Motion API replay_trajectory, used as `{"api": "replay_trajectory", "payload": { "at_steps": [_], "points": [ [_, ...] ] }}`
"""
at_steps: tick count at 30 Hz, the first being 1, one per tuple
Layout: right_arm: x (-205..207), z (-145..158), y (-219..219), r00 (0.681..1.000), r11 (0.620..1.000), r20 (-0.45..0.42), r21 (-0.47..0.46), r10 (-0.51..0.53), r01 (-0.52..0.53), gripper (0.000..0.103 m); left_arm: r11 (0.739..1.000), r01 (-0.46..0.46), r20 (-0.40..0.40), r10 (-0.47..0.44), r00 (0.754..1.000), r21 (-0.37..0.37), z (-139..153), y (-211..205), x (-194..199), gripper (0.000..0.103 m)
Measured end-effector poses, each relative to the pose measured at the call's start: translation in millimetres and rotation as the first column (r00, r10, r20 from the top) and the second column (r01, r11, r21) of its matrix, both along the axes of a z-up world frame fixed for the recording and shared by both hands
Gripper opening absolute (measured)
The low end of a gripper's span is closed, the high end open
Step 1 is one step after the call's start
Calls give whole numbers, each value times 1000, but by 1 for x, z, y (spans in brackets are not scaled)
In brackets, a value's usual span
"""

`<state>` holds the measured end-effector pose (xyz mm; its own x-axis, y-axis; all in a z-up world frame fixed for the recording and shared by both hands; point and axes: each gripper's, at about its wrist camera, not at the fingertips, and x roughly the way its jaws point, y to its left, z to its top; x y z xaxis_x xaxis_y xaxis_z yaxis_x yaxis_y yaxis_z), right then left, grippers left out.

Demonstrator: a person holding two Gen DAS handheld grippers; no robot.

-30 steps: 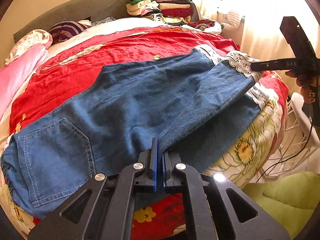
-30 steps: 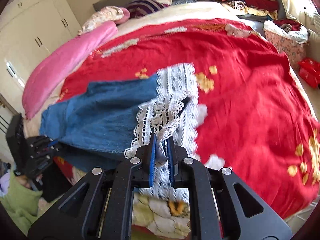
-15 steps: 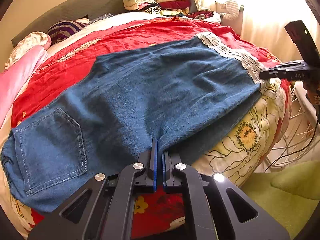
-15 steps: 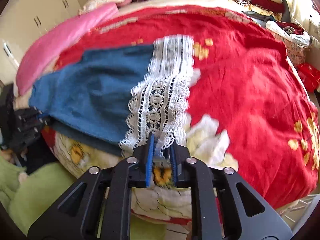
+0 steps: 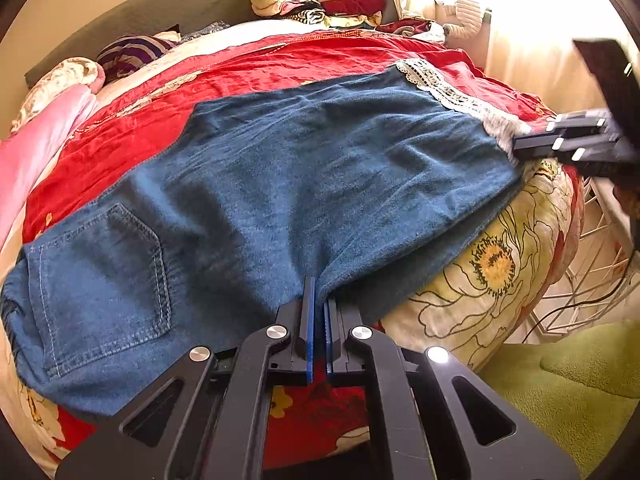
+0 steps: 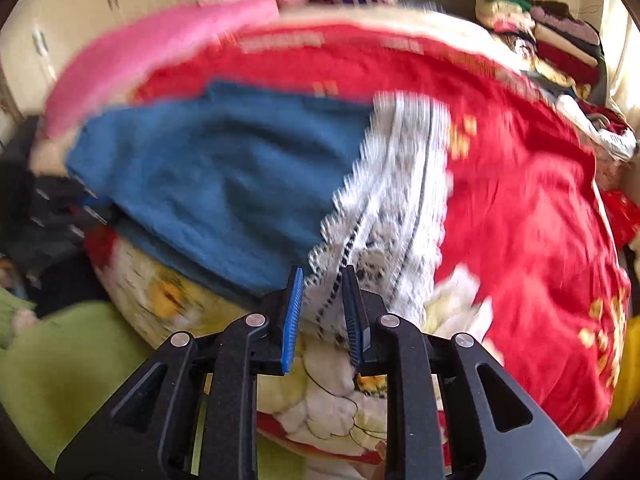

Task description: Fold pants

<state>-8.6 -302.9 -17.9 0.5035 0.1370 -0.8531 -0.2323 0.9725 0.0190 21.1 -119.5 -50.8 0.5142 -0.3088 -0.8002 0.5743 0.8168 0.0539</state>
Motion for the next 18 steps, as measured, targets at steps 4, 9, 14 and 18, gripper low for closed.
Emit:
{"api": "replay_trajectory", "payload": {
  "at_steps": [4, 9, 14, 18],
  "points": [
    [-6, -6, 3, 1000, 1000, -10, -20, 8, -8, 14, 1000, 0, -6, 0, 1000, -8, 1, 2, -2, 4],
    [-6, 6, 4, 1000, 1000, 27, 7, 10, -10, 15, 997, -21, -27, 19, 999, -76, 16, 17, -6, 17],
    [-7, 29, 17, 992, 997, 109, 48, 61, -66, 27, 985, -101, 31, 107, 994, -139, 49, 51, -16, 51],
    [1, 33, 31, 986, 992, 133, 60, 99, -107, 28, 942, -296, 92, 313, 945, -154, 72, 101, -11, 81]
  ]
}}
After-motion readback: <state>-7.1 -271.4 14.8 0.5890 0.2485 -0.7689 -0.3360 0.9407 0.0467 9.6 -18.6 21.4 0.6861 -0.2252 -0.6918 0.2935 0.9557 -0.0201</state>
